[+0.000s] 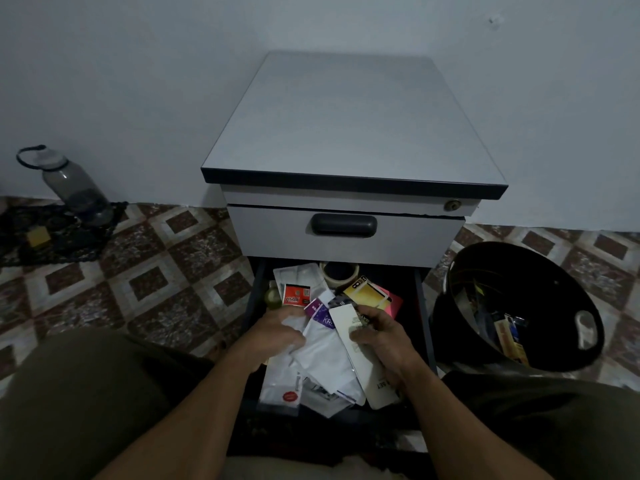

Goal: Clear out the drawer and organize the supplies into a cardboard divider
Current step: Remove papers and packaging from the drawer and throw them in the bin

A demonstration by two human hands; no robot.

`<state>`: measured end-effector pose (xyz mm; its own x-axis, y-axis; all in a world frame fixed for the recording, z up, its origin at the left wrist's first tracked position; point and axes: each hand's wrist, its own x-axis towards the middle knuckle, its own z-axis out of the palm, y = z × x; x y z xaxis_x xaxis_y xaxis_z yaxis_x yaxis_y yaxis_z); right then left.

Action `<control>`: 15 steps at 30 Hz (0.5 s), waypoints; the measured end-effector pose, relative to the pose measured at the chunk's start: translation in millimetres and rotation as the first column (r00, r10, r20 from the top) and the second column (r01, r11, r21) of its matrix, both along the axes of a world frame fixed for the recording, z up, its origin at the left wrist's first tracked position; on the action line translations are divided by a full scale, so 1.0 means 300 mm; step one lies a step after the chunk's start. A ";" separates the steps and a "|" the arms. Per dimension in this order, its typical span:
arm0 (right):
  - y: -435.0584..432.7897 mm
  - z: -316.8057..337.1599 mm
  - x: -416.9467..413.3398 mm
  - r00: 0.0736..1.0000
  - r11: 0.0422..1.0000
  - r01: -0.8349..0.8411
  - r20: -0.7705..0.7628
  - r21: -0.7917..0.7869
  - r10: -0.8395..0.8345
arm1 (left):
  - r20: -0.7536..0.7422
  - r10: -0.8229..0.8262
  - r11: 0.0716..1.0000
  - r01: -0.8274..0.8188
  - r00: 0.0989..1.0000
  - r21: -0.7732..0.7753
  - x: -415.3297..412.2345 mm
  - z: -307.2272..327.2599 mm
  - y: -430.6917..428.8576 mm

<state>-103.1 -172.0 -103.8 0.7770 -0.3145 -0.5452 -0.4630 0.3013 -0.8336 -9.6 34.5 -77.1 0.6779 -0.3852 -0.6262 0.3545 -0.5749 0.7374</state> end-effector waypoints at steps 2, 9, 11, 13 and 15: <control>0.006 0.005 0.004 0.999 0.999 -0.044 -0.014 0.013 0.044 | -0.006 -0.013 1.000 0.013 1.000 -0.024 0.004 -0.005 -0.006; 0.026 0.041 0.018 0.999 0.999 -0.008 0.043 0.053 0.005 | -0.096 0.103 0.986 -0.114 0.990 -0.123 0.020 0.009 -0.008; 0.016 0.058 0.023 0.998 0.998 0.008 0.057 0.063 -0.012 | -0.133 0.121 0.974 -0.144 0.984 -0.178 0.024 0.014 -0.013; 0.006 0.072 0.026 0.998 0.997 0.011 0.055 0.081 -0.015 | -0.166 0.128 0.959 -0.164 0.978 -0.229 0.022 0.026 -0.019; -0.004 0.083 0.028 0.999 0.996 0.000 0.051 0.084 -0.005 | -0.168 0.125 0.953 -0.166 0.978 -0.255 0.024 0.035 -0.024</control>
<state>-94.6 -173.2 -79.1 0.8036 -0.2711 -0.5299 -0.4200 0.3726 -0.8275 -2.4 27.3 -66.4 0.6465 -0.4554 -0.6121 0.5363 -0.2993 0.7892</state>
